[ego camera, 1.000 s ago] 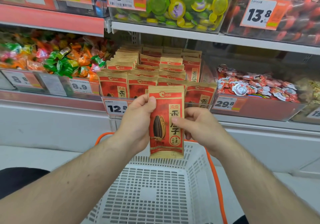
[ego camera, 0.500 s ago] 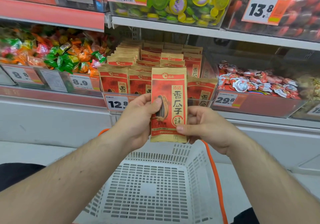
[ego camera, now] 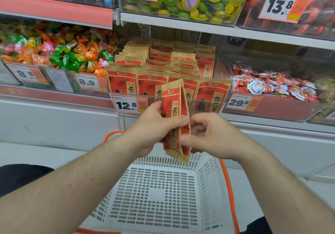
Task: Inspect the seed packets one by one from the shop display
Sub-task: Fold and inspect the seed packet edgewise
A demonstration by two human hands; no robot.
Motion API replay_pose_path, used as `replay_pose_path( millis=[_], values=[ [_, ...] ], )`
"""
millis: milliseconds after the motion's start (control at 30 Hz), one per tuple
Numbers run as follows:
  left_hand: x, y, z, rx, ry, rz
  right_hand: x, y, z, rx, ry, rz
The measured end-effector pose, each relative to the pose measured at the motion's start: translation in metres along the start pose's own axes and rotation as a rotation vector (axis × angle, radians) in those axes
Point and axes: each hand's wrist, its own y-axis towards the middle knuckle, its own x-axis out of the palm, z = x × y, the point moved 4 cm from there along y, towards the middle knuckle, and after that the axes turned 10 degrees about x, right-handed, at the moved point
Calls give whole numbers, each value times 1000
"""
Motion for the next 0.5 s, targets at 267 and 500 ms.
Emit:
replay_pose_path(
  millis=[267, 500],
  values=[
    [9, -6, -5, -42, -24, -207, -3, 4, -7, -136, 193, 272],
    [11, -7, -10, -71, -162, -322, 4, 5, -9, -107, 395, 157]
  ],
)
